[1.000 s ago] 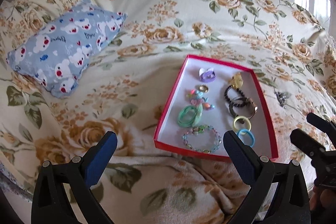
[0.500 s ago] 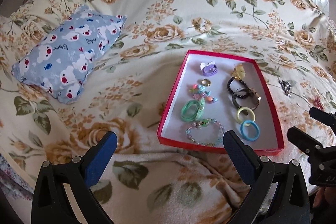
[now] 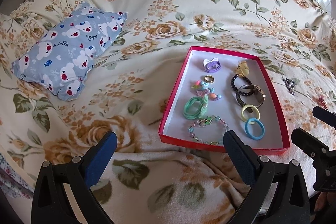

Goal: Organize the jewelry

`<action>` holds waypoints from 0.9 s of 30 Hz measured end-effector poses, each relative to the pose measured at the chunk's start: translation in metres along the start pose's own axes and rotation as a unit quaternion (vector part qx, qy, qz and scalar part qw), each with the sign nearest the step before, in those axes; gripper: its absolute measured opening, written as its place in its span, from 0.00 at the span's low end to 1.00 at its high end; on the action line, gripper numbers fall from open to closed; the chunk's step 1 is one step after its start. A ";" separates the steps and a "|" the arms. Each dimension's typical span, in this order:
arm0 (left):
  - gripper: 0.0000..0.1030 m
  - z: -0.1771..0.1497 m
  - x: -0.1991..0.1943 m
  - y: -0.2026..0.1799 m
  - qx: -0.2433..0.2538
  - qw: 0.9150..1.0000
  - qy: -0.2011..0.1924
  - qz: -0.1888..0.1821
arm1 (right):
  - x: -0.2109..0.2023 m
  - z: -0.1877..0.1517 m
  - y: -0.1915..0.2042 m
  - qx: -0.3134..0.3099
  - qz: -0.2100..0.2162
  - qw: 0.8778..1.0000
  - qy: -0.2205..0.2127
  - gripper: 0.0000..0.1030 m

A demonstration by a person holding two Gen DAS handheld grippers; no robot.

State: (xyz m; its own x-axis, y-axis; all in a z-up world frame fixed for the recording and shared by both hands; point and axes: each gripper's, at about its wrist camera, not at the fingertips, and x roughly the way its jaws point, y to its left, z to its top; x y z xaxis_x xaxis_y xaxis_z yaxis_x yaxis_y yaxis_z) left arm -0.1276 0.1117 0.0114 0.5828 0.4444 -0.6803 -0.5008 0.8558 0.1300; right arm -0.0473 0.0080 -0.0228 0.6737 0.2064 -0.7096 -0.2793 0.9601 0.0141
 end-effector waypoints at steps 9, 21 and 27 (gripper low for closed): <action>0.99 0.000 0.002 -0.001 -0.001 1.000 0.000 -0.005 | 0.001 0.000 -0.001 0.002 0.000 1.000 -0.005 1.00; 0.99 0.001 0.003 -0.002 -0.001 1.000 -0.002 -0.010 | 0.001 0.000 -0.001 0.002 0.001 1.000 -0.005 1.00; 0.99 -0.001 0.000 -0.005 0.003 1.000 -0.008 -0.011 | -0.001 0.002 0.000 0.000 0.001 1.000 -0.013 1.00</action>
State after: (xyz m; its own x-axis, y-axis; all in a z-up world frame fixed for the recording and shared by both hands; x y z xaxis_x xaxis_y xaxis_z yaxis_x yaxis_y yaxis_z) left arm -0.1255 0.1076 0.0103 0.6033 0.4302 -0.6715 -0.4846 0.8665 0.1197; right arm -0.0470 0.0084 -0.0205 0.6900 0.2134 -0.6916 -0.2810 0.9596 0.0157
